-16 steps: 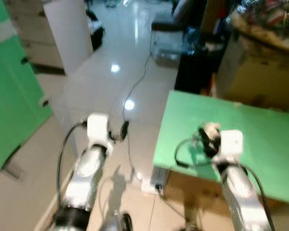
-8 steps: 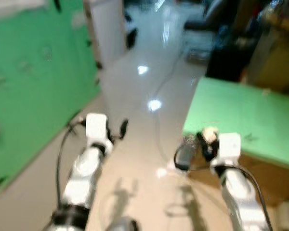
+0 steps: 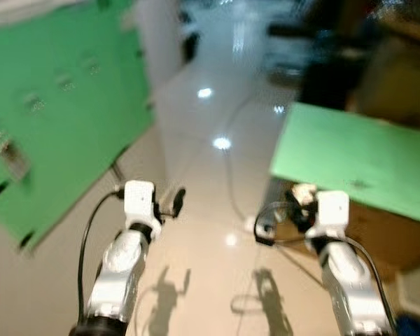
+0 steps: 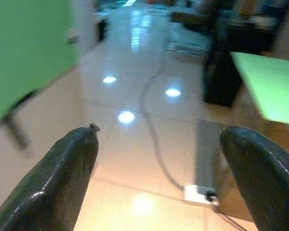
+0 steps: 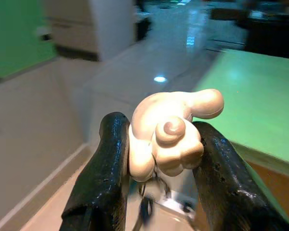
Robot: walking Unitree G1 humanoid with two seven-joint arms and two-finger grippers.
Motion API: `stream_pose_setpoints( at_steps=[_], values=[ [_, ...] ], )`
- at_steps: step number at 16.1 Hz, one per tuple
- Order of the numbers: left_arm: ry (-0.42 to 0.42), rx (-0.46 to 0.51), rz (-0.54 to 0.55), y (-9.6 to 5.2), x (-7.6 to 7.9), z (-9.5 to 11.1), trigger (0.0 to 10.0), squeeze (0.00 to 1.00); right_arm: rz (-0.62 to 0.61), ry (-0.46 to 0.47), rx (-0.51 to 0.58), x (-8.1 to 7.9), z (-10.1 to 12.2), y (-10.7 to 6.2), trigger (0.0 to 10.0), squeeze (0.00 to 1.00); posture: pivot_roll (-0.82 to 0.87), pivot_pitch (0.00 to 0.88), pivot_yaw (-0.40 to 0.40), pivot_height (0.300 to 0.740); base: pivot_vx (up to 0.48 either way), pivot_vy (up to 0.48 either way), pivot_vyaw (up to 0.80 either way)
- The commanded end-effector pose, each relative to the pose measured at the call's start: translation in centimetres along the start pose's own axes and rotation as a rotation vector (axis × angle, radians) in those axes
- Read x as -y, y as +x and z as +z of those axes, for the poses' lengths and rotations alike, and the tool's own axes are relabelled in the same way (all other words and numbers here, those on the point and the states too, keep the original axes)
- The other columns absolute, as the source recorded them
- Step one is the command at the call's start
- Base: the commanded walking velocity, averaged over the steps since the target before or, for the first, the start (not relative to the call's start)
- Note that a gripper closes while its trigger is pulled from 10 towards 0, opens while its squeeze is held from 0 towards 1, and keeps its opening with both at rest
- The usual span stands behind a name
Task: Hang keys on a hook
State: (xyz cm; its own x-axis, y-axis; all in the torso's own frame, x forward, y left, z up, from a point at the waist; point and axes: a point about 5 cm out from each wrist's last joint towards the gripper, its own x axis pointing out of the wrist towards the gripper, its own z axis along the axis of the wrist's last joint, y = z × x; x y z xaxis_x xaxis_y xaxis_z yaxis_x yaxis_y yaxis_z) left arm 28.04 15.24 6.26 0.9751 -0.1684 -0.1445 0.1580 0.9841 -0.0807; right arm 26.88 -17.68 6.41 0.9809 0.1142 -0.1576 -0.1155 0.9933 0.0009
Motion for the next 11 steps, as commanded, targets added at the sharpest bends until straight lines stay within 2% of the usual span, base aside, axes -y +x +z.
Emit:
stream_pose_setpoints(
  at_steps=[1,4,7,11],
  values=[
    [-0.01,-0.005,0.034,-0.1,-0.4,-0.1,10.0,0.0,0.011,0.004,0.006,0.1,0.5,0.4,10.0,0.0,-0.06,0.0,0.017,0.74,0.0,-0.442,0.51],
    [-0.036,-0.003,0.073,0.2,-0.9,-0.2,10.0,0.0,0.036,-0.006,0.003,0.0,0.6,0.8,10.0,0.0,-0.05,0.0,0.006,0.74,0.0,0.0,0.5],
    [-0.019,0.001,0.087,0.3,-0.9,0.0,10.0,0.0,0.068,-0.006,-0.002,-0.5,0.6,1.1,10.0,0.0,-0.04,0.0,0.004,0.74,0.0,0.0,0.46],
    [-0.01,-0.034,0.095,-1.2,-1.3,-1.2,10.0,0.0,0.072,0.014,-0.013,0.0,0.5,1.3,10.0,0.0,-0.03,0.0,0.004,0.74,0.0,0.0,0.45]
  ],
)
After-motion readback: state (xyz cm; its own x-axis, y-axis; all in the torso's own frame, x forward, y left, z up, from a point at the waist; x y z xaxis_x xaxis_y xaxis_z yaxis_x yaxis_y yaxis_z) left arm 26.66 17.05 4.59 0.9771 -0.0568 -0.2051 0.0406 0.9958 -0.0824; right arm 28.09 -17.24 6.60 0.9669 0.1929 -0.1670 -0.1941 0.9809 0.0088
